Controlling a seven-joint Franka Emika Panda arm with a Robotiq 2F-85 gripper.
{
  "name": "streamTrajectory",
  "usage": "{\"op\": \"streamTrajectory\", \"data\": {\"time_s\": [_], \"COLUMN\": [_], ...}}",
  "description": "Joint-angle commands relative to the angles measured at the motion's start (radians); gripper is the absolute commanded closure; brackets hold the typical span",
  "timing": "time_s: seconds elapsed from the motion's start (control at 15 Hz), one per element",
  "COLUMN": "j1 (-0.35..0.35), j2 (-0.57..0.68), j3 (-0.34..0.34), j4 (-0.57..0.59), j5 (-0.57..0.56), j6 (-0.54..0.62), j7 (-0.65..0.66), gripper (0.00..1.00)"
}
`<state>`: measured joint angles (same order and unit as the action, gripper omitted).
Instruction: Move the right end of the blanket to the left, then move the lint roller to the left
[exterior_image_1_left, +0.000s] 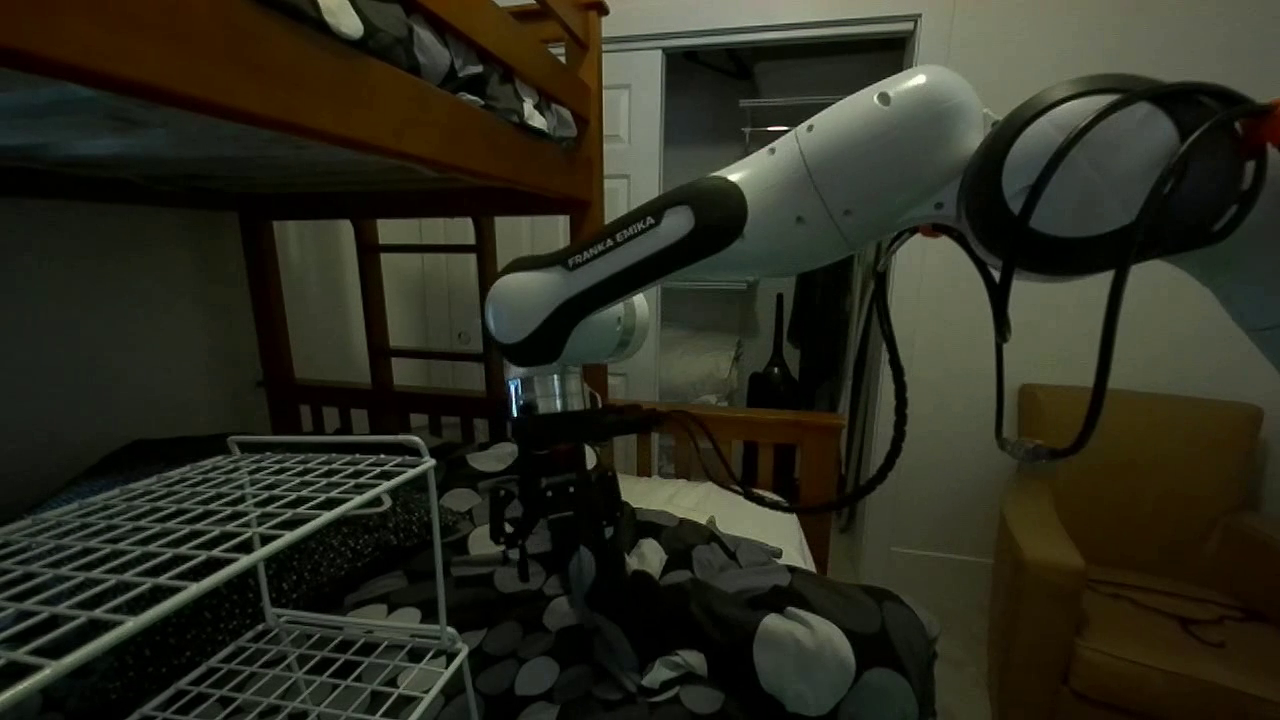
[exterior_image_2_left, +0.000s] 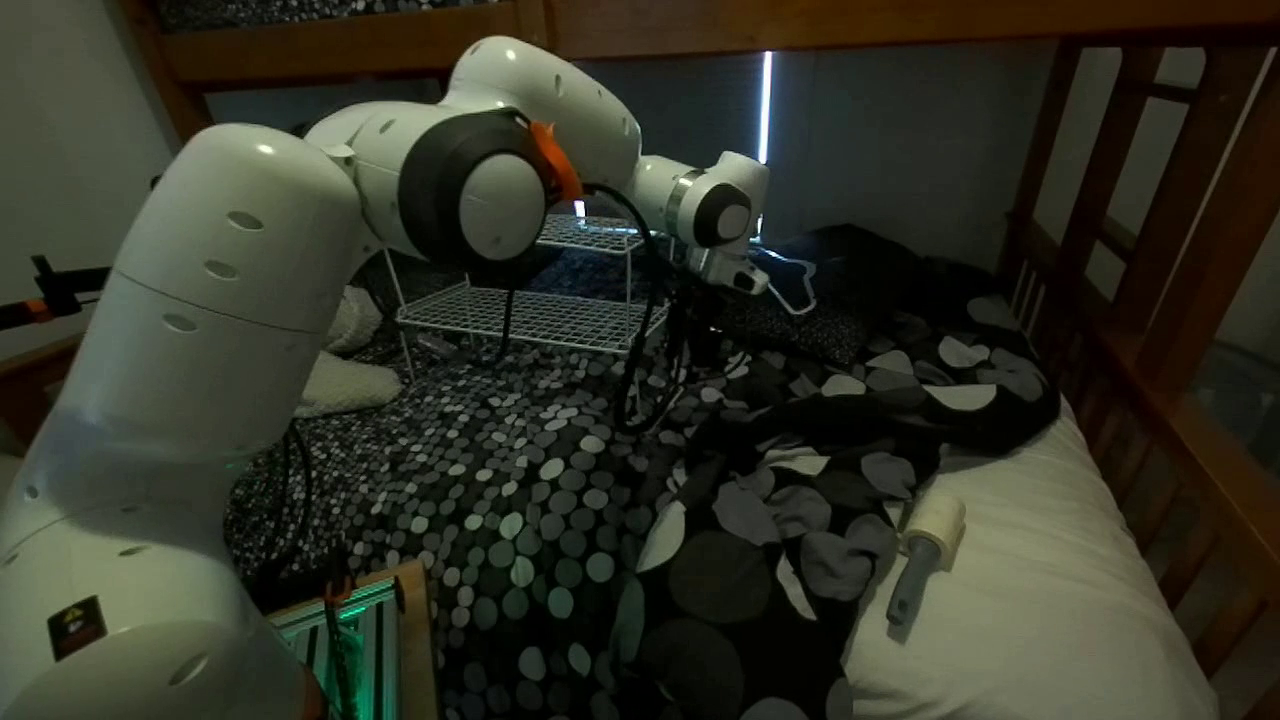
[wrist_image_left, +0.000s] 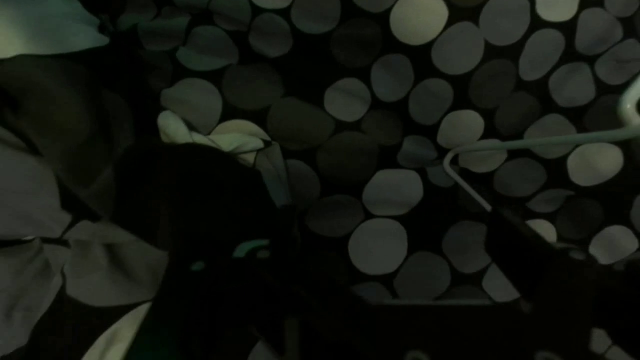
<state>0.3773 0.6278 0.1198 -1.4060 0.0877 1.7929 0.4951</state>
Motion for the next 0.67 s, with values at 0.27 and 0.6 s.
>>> {"op": "streamTrajectory", "data": {"time_s": [0.27,0.6], "j1": [-0.032,-0.081], "j2": [-0.191,-0.185], "j3": [-0.096,-0.096], "j4": [-0.174,-0.160], "j5": [-0.338,-0.455], "j6": [-0.049,-0.039], "j7": [-0.129,-0.165], "gripper": [0.00,0.00]}}
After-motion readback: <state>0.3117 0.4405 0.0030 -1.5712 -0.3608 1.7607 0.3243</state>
